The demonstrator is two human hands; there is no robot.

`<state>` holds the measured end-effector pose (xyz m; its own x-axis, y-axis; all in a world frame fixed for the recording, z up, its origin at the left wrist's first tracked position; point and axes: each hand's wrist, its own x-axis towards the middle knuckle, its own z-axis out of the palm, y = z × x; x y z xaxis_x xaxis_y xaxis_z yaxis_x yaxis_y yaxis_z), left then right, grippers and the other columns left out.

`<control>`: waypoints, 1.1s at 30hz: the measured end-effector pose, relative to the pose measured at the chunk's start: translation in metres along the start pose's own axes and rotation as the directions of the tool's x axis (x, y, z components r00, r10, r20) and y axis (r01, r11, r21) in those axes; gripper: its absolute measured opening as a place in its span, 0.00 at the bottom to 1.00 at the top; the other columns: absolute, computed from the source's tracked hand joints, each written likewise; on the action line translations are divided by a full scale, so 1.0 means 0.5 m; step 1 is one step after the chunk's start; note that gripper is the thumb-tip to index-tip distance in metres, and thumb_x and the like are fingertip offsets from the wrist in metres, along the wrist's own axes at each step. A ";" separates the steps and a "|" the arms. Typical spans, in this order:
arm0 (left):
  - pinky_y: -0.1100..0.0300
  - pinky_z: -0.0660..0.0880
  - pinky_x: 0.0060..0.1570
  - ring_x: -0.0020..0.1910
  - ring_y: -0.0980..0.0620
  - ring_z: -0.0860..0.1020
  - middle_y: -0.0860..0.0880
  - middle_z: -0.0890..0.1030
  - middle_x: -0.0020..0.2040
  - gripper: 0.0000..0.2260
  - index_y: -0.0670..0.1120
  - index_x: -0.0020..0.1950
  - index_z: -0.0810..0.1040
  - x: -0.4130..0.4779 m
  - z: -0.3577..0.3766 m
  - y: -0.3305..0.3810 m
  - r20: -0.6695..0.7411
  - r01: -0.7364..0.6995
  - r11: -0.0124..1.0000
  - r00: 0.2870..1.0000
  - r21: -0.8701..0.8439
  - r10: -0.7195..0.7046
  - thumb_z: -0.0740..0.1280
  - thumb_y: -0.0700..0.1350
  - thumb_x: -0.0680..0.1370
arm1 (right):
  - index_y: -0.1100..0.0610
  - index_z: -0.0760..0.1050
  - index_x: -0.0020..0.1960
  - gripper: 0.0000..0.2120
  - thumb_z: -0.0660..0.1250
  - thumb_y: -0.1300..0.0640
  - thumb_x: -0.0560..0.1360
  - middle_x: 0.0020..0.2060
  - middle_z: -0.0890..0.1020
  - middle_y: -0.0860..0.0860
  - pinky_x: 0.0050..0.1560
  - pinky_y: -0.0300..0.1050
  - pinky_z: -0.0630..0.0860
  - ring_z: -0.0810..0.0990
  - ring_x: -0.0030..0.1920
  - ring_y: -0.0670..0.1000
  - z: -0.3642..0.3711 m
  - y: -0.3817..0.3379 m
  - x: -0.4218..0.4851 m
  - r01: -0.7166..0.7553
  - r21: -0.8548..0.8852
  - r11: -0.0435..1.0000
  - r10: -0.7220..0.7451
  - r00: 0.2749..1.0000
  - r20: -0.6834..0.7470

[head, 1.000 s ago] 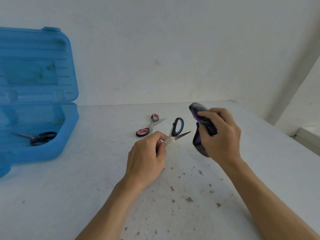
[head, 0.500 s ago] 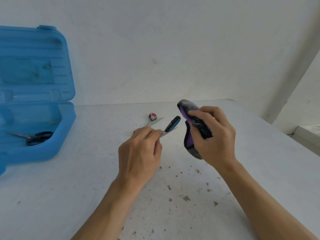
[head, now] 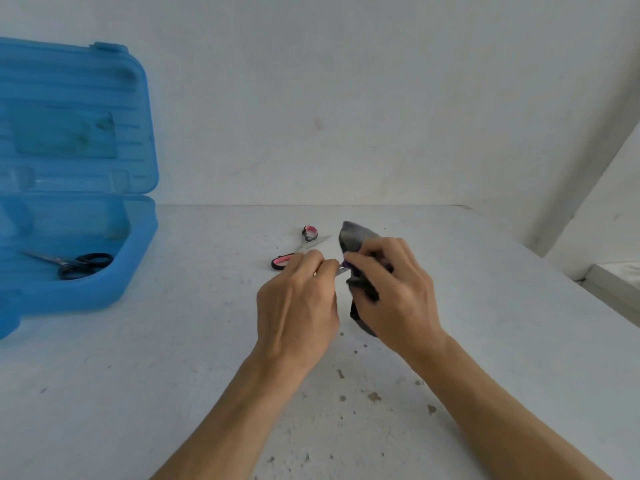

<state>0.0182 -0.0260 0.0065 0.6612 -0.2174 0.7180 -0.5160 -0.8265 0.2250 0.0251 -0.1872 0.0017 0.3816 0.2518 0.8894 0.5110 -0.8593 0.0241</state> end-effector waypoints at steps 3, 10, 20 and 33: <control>0.60 0.63 0.24 0.37 0.49 0.77 0.51 0.78 0.38 0.12 0.45 0.46 0.84 -0.005 -0.004 -0.010 0.000 -0.023 1.000 1.000 0.016 0.023 0.74 0.31 0.67 | 0.63 0.85 0.51 0.09 0.71 0.68 0.72 0.45 0.82 0.57 0.34 0.49 0.75 0.80 0.42 0.57 -0.003 0.004 0.004 0.068 0.004 0.998 -0.068 0.997 0.021; 0.59 0.72 0.22 0.37 0.50 0.79 0.50 0.81 0.39 0.11 0.43 0.49 0.86 0.005 0.005 0.005 0.004 0.002 1.000 1.000 -0.027 -0.002 0.76 0.32 0.70 | 0.64 0.84 0.52 0.12 0.74 0.70 0.69 0.50 0.81 0.56 0.36 0.52 0.80 0.82 0.49 0.57 -0.025 0.051 0.016 -0.235 -0.090 0.968 0.227 0.970 -0.089; 0.59 0.65 0.21 0.36 0.49 0.78 0.51 0.78 0.36 0.13 0.45 0.42 0.83 -0.003 0.008 -0.014 0.020 -0.034 0.999 0.999 0.028 0.034 0.76 0.30 0.63 | 0.61 0.84 0.48 0.08 0.67 0.67 0.74 0.45 0.81 0.56 0.32 0.47 0.73 0.78 0.41 0.56 0.017 0.019 0.004 0.067 -0.056 0.996 -0.064 0.997 0.045; 0.64 0.73 0.35 0.35 0.57 0.80 0.49 0.87 0.42 0.08 0.47 0.48 0.86 0.011 -0.021 -0.023 0.492 0.621 0.250 0.759 -0.743 -0.426 0.69 0.36 0.80 | 0.52 0.83 0.55 0.12 0.73 0.66 0.76 0.52 0.83 0.46 0.50 0.34 0.77 0.82 0.52 0.49 -0.061 0.100 0.005 -0.639 0.228 0.735 0.640 0.764 0.079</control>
<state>0.0223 -0.0122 0.0148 0.9898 -0.0682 0.1253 -0.1225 0.0439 0.9915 0.0279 -0.2433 0.0191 0.6792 -0.3225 0.6593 0.3076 -0.6905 -0.6547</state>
